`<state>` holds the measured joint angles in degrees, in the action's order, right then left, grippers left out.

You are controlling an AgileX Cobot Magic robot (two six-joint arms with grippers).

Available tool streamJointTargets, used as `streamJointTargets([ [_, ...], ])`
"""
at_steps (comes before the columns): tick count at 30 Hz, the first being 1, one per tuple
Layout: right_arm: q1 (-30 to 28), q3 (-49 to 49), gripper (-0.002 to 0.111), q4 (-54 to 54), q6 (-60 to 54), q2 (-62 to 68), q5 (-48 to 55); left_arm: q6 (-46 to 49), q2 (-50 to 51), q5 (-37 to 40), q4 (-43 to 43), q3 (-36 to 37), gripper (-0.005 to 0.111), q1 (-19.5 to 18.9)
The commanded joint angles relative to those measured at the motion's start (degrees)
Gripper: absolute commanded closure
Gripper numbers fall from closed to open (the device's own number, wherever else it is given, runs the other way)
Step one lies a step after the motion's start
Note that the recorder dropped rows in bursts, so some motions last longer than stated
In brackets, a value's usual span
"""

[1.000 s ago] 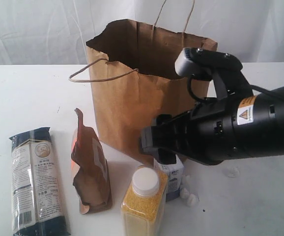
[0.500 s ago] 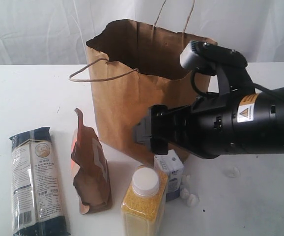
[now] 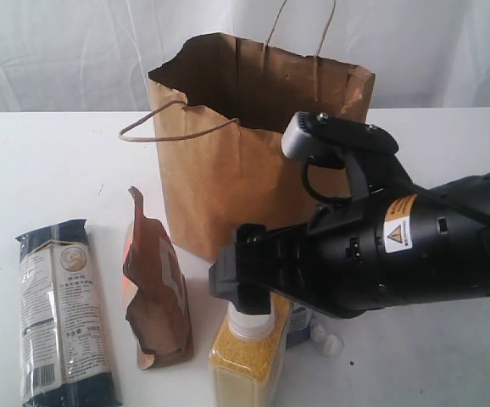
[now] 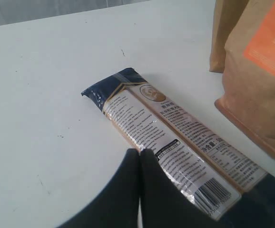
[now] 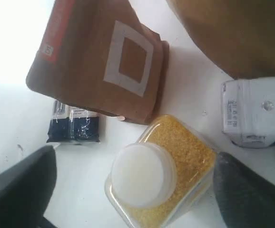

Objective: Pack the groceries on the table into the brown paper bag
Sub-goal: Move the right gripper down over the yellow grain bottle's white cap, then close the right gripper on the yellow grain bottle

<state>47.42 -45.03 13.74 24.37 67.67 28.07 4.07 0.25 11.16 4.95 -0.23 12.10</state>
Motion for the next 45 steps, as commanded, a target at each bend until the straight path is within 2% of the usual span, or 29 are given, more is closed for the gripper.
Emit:
streamJointTargets([
  [1,1.10,-0.43,0.026,-6.06,5.26,-0.08,1.65,0.00,-0.25,0.00,0.45,0.23,0.107,-0.08],
  [4,1.13,-0.43,0.026,-10.70,9.69,-0.08,4.87,0.00,-0.25,0.00,0.45,0.23,0.107,-0.08],
  [11,1.33,-0.69,0.026,-11.26,18.64,-0.08,5.70,0.00,-0.25,0.00,0.45,0.23,0.107,-0.08],
  [19,6.43,-6.98,0.026,-15.52,25.29,4.03,8.82,0.00,-0.25,0.00,0.45,0.23,0.107,-0.08],
  [23,8.26,-7.64,0.027,-15.68,27.53,7.11,10.39,0.00,-0.25,0.00,0.45,0.23,0.107,-0.08],
  [28,9.20,-7.64,0.031,-21.04,32.39,8.91,13.21,0.00,-0.25,0.00,0.45,0.23,0.107,-0.08],
  [45,10.77,-9.17,0.031,-21.52,33.83,17.73,12.53,0.00,-0.25,0.00,0.45,0.23,0.107,-0.08],
])
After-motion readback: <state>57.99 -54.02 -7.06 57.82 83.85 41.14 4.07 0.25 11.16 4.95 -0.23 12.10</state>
